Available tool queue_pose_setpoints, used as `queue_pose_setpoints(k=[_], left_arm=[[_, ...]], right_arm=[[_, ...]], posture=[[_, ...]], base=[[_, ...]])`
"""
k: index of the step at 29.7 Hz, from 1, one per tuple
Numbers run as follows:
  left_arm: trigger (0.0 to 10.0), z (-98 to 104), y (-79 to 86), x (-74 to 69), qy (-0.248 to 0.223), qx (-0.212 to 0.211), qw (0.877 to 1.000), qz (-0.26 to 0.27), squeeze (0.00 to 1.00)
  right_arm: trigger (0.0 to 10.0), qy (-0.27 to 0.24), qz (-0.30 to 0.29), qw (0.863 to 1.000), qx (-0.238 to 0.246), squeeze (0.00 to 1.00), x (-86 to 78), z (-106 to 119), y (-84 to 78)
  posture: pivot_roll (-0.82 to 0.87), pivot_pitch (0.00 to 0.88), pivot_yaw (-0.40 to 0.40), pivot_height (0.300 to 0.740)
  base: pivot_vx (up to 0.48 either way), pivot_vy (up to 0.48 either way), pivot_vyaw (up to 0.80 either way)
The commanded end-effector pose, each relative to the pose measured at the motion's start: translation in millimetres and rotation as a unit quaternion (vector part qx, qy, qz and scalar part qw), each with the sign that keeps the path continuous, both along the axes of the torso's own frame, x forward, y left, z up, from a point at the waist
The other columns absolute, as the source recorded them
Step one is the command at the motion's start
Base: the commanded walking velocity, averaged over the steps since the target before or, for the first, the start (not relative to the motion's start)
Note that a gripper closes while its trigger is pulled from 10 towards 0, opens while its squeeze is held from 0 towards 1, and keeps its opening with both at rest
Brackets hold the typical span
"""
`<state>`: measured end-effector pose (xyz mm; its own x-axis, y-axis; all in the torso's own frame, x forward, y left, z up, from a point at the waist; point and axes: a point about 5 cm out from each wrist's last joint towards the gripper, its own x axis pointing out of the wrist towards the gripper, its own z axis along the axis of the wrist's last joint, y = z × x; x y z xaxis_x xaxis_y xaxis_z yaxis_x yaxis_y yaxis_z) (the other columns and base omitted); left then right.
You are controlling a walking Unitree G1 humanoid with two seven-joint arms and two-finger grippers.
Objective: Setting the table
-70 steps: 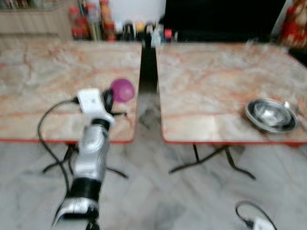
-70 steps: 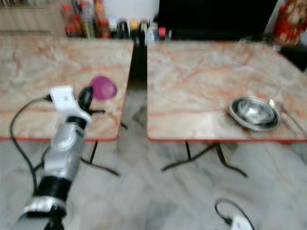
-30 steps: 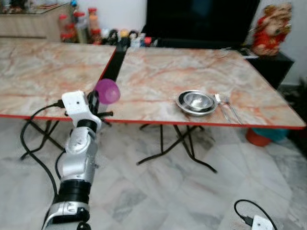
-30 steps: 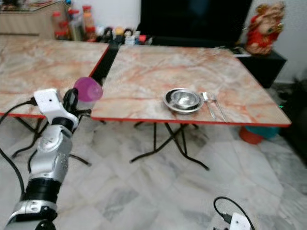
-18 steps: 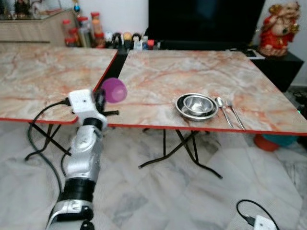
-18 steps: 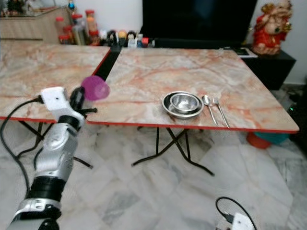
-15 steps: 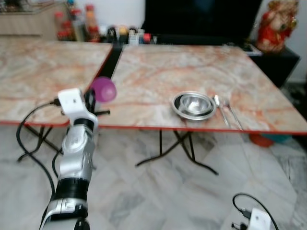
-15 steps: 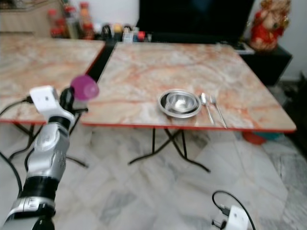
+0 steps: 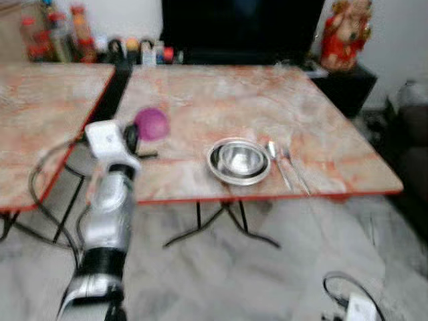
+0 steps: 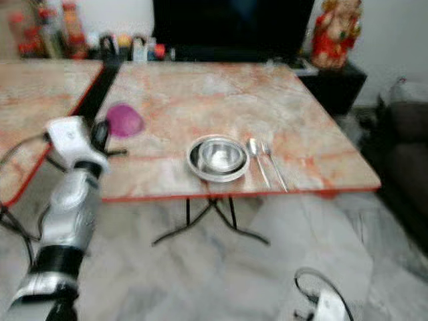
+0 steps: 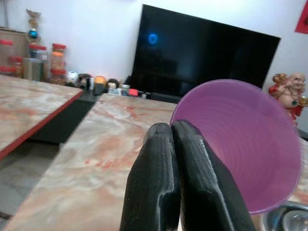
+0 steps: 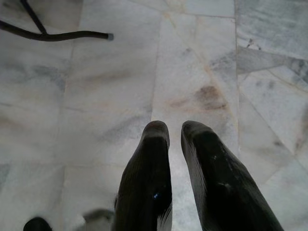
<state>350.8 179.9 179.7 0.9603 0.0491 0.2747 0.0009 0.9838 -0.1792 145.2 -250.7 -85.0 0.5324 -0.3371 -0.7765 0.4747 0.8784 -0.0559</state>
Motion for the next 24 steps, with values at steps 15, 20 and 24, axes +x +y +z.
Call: queue_pose_setpoints(k=[15,20,24], left_arm=[[10.0,4.2,-15.7,3.4,-0.003,-0.006,1.000,-0.027,0.00],[10.0,3.5,-16.7,3.6,-0.002,-0.006,1.000,-0.029,0.00],[10.0,3.1,-17.1,3.6,-0.001,-0.006,1.000,-0.030,0.00]], right_arm=[[10.0,0.002,-0.007,1.000,-0.010,0.00,-5.0,0.9,-8.3],[10.0,0.002,-0.007,1.000,-0.009,0.00,-5.0,0.8,-7.9],[10.0,0.002,-0.006,1.000,-0.009,0.00,-5.1,0.7,-7.7]], posture=[[0.08,0.000,-0.060,0.736],[0.08,0.000,-0.059,0.736],[0.08,0.000,-0.058,0.736]], base=[[0.369,0.000,0.00],[0.370,0.000,0.00],[0.369,0.000,0.00]])
